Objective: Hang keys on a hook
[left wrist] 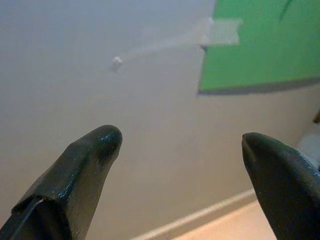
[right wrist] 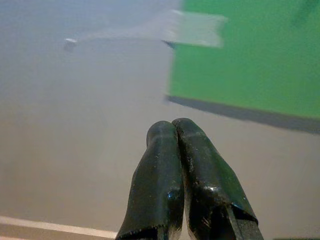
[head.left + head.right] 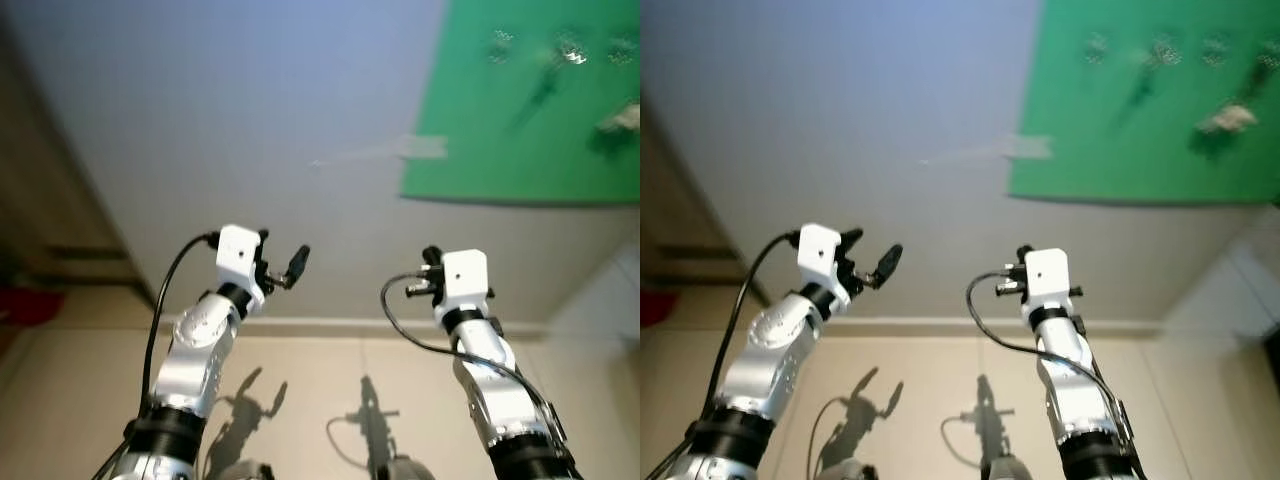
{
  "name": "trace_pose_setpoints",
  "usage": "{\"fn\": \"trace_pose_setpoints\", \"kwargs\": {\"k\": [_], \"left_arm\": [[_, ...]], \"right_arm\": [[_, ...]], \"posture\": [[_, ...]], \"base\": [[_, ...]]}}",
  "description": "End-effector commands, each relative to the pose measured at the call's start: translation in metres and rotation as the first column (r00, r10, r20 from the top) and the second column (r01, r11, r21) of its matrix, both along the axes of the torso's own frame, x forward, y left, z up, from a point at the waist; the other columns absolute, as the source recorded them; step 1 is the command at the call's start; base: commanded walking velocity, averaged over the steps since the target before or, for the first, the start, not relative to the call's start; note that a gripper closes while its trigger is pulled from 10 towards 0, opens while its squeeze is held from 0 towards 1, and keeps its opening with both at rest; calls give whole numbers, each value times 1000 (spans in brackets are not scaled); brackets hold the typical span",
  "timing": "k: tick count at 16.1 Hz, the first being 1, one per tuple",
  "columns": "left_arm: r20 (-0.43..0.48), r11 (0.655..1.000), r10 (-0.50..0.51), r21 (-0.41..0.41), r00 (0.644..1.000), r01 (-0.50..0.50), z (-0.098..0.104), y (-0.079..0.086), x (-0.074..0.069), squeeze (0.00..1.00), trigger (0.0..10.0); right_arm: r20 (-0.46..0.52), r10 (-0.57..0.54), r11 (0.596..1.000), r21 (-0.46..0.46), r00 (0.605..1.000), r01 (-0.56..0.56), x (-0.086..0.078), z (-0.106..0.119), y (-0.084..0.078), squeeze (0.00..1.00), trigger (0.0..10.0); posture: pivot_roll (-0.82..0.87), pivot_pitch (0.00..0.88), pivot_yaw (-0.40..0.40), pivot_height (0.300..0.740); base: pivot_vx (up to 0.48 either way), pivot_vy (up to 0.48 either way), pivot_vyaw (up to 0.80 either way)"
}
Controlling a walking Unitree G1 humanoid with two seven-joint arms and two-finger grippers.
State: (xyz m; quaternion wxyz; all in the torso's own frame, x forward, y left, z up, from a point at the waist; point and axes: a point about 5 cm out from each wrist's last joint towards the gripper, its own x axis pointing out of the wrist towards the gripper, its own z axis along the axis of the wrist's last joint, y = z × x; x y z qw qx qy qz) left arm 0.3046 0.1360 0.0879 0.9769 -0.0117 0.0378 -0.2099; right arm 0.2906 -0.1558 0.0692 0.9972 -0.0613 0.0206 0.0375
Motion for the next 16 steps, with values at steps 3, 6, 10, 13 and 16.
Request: {"fn": "trace_pose_setpoints", "kwargs": {"k": [3,6,10,13,16], "left_arm": [[51,999,30,40,998,-33,3,-5,4,0,10000],[41,991,35,124,999,-40,-3,-16,6,0,10000],[62,996,32,85,998,-37,0,-19,3,0,10000],[72,995,44,83,996,-49,-1,-23,3,0,10000],[49,998,39,38,998,-41,0,-26,6,0,10000]], "right_arm": [[1,-18,1000,18,1000,18,5,1,-6,0,10000],[-66,-32,999,-18,997,30,9,-5,-1,0,10000],[-52,-13,1000,-27,999,12,12,-4,2,0,10000],[-53,-15,1000,-24,998,14,12,-3,0,0,10000],[-44,-22,999,-43,999,20,13,-3,-6,0,10000]], "posture": [[-55,0,5,670],[-44,0,10,670],[-26,0,-14,680],[-38,0,-18,703],[-48,0,-5,736]], "base": [[0,0,-548],[0,0,-342],[0,0,0],[0,0,0],[0,0,0]]}}
